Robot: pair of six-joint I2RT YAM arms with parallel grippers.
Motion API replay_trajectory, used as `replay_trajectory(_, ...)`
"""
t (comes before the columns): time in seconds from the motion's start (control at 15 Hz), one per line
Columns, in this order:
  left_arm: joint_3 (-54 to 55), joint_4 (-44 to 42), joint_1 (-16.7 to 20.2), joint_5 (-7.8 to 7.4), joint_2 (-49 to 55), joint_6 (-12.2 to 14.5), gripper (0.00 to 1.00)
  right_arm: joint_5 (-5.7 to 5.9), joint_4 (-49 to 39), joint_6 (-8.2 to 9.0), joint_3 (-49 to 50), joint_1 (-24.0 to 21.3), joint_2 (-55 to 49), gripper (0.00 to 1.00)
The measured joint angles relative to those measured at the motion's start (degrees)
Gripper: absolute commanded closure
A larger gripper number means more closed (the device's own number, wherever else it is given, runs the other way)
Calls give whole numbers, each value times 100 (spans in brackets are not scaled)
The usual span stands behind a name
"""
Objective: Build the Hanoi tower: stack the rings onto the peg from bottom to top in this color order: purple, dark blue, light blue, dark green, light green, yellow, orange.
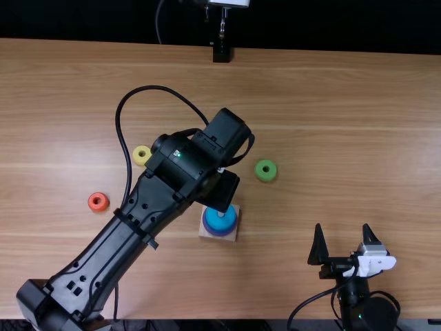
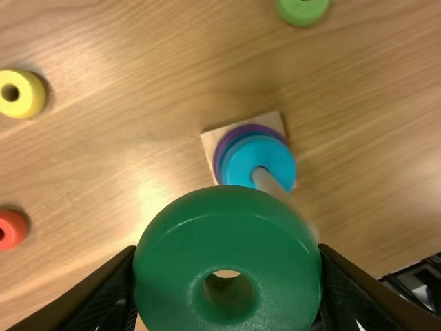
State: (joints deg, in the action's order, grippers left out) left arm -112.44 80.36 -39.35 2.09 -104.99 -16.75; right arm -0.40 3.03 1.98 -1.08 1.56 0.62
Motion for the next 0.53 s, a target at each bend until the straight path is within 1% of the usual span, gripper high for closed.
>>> replay_trajectory(0.13, 0, 0, -90, -4, 0, -13, 100, 0, 2, 2, 0, 0, 2, 0)
replay_trajectory(0.33, 2, -17, -149, -11, 0, -175, 100, -2, 4, 0, 0, 0, 0, 0)
replay_trajectory(0.53, 2, -63, -262, -17, 0, -278, 100, 2, 2, 0, 0, 0, 2, 0)
